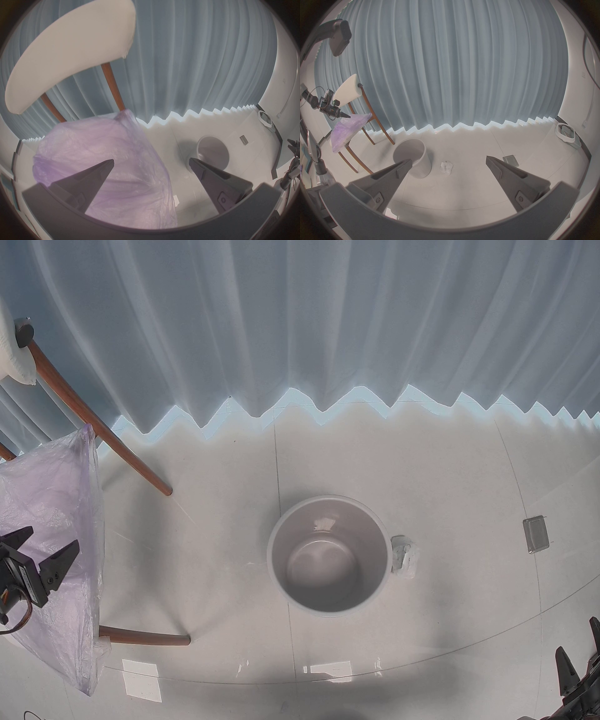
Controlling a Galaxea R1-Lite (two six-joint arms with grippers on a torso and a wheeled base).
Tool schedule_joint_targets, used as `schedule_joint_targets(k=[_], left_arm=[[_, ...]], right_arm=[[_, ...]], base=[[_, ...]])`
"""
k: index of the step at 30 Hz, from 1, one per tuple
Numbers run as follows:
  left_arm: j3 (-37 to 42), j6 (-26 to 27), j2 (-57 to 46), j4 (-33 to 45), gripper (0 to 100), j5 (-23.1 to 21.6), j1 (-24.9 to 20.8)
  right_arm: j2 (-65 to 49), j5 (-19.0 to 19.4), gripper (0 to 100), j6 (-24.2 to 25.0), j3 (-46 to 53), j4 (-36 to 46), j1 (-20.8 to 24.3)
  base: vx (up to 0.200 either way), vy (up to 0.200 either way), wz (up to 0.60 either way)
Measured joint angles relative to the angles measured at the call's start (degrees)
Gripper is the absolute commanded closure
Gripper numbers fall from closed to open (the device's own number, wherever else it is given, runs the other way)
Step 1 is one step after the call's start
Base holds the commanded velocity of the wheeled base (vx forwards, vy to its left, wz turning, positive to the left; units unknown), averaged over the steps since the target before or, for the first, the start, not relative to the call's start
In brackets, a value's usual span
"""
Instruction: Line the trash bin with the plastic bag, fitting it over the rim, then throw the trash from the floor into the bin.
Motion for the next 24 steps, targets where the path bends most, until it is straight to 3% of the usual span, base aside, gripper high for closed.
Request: schedule_joint_targets(k=[14,19,24], left_arm=[[2.6,0.2,6.4,-7.2,0,5.2,-0.5],[3.1,0.4,7.9,-7.3,0,8.0,-4.4],[-1.6,0.8,12.0,-7.5,0,12.7,-10.6]], right_arm=[[0.0,0.0,0,0.0,0.0,0.0,0.0],[0.0,0.0,0,0.0,0.0,0.0,0.0],[0.0,0.0,0,0.0,0.0,0.0,0.0]], base=[[0.0,0.0,0.0],[0.0,0.0,0.0],[0.0,0.0,0.0]])
